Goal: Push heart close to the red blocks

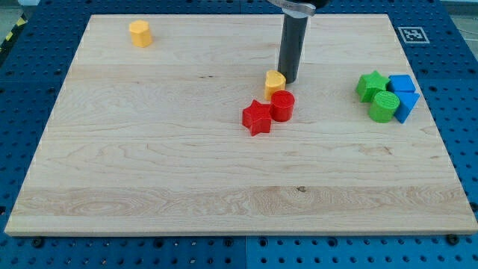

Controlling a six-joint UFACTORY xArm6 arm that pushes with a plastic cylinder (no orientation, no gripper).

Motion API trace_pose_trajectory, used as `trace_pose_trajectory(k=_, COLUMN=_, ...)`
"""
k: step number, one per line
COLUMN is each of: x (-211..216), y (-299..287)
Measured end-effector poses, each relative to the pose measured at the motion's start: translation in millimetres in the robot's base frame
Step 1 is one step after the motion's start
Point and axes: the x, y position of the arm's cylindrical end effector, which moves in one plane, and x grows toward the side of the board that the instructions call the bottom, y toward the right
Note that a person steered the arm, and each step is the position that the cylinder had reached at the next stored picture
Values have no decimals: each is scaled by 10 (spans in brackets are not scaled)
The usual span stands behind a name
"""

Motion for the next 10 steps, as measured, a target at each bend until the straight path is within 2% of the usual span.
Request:
trace_pose_trajectory(k=3, x=-115, y=-44)
trace_pose_trajectory(k=6, x=221, y=-240)
trace_pose_trajectory(k=8, x=238, y=-245)
trace_pose_trajectory(k=10, x=-156, y=-194)
